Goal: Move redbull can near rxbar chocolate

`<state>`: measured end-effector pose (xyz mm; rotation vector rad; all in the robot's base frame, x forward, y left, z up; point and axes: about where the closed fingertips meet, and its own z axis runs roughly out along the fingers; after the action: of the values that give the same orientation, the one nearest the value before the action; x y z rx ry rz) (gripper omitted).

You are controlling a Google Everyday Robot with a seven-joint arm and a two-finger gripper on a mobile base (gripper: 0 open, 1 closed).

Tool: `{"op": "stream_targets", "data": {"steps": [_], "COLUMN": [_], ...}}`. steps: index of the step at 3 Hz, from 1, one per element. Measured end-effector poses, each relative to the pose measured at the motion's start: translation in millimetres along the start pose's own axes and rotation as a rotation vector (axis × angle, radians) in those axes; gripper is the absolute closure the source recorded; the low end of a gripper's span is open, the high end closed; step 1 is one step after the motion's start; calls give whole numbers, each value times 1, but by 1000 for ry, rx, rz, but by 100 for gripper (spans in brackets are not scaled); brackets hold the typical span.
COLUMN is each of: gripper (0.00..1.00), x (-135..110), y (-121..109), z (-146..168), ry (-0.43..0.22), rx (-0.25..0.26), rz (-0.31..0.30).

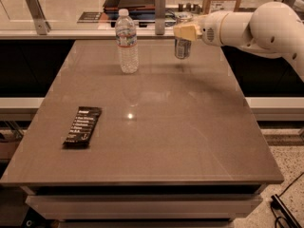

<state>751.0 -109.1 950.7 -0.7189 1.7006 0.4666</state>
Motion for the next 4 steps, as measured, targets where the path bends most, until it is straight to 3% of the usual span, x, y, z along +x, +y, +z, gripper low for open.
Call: {"op": "stream_targets", "data": {"steps": [2,4], "gripper": [100,100], "x": [5,13], "y": [73,155], "z": [-19,-25], "ry": [24,61], "rx": [-63,-182], "rz": [12,-40]}}
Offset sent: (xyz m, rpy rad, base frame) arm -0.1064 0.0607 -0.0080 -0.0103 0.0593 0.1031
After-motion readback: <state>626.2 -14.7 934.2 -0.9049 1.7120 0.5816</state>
